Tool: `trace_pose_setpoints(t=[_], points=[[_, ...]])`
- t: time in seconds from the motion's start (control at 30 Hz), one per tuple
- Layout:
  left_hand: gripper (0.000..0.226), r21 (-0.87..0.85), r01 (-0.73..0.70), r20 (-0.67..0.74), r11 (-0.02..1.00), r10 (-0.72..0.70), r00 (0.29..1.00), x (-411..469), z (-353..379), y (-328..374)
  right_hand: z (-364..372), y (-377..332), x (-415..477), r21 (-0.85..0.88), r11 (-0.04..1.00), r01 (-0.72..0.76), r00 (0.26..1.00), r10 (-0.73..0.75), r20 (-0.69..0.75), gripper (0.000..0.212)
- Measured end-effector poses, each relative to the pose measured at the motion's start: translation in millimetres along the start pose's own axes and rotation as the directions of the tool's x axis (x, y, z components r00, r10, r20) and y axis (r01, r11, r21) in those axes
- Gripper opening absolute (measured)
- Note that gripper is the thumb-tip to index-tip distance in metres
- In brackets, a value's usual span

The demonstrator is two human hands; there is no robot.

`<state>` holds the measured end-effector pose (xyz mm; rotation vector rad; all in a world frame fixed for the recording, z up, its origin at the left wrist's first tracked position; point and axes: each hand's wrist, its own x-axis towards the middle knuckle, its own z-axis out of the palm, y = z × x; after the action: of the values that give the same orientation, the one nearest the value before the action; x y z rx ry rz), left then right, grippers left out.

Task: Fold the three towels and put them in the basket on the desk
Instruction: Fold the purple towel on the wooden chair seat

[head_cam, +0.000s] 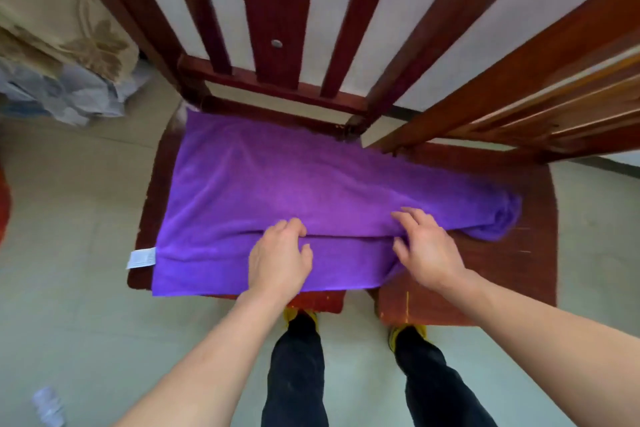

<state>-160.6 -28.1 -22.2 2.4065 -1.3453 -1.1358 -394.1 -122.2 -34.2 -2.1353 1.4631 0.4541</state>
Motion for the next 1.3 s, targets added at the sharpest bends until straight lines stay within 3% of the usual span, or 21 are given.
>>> trace_pose_setpoints(t=[0.1,0.2,0.33,0.4,0.47,0.53,0.6,0.67,0.8,0.87,0.97,1.07,1.13,1.2,1.3], points=[[0.022,0.033,-0.104,0.143,0.994,0.098,0.985,-15.7,46.7,61.4,-10.1,78.4,-33.0,0.097,0.967,-0.236,0.969,0.241,-0.05,0.038],[0.022,0.123,-0.148,0.255,0.981,0.113,0.96,-29.6,91.2,101.4,-19.5,137.4,-44.8,0.24,0.865,-0.441,0.879,0.47,-0.079,0.031],[0.029,0.252,-0.226,0.319,0.941,0.14,0.937,-44.5,151.7,140.7,-23.0,200.6,-38.3,0.405,0.694,-0.596,0.779,0.622,0.081,0.035],[0.044,0.263,-0.203,0.236,0.943,0.141,0.961,-44.2,179.9,154.7,-20.7,216.3,-24.3,0.626,0.502,-0.597,0.759,0.607,0.236,0.046],[0.055,0.016,0.016,-0.016,1.0,-0.016,1.0,-35.8,196.4,167.9,-20.4,220.8,-2.0,0.762,0.284,-0.582,0.744,0.564,0.358,0.04],[0.061,-0.338,0.255,-0.182,0.906,-0.329,0.927,-19.3,201.7,180.4,-28.7,220.7,19.8,0.81,0.182,-0.558,0.759,0.506,0.409,0.023],[0.057,-0.461,0.343,-0.218,0.818,-0.479,0.85,-0.9,199.5,188.3,-45.9,218.1,37.0,0.844,0.136,-0.519,0.786,0.465,0.408,0.003],[0.043,-0.451,0.32,-0.234,0.833,-0.456,0.859,12.0,191.4,192.1,-66.1,216.4,51.4,0.882,0.077,-0.464,0.814,0.431,0.39,0.009],[0.042,-0.254,0.096,-0.265,0.962,-0.165,0.95,-8.4,182.9,204.1,-101.6,221.3,71.4,0.946,-0.022,-0.323,0.834,0.466,0.296,0.012],[0.043,-0.152,0.015,-0.183,0.988,-0.043,0.982,-36.1,190.2,207.7,-110.8,230.6,76.9,0.963,-0.006,-0.268,0.819,0.525,0.231,0.017],[0.031,0.035,-0.082,0.075,0.996,0.08,0.994,-73.4,209.6,202.6,-104.7,237.8,70.2,0.961,0.03,-0.274,0.8,0.561,0.211,0.034],[0.027,0.223,-0.125,0.295,0.967,0.055,0.954,-86.5,227.3,196.0,-71.8,242.4,49.8,0.91,-0.05,-0.412,0.762,0.529,0.374,0.029],[0.029,0.26,-0.127,0.399,0.957,0.013,0.917,-86.4,236.3,194.8,-43.9,247.1,36.1,0.858,0.007,-0.513,0.763,0.463,0.452,0.029],[0.032,0.252,-0.101,0.486,0.962,-0.035,0.873,-83.0,242.8,194.0,-19.9,251.9,24.1,0.83,0.08,-0.552,0.769,0.432,0.471,0.015],[0.036,0.217,-0.049,0.493,0.975,-0.066,0.868,-73.1,239.9,193.9,3.1,266.4,10.0,0.803,0.201,-0.561,0.759,0.511,0.403,0.034]])
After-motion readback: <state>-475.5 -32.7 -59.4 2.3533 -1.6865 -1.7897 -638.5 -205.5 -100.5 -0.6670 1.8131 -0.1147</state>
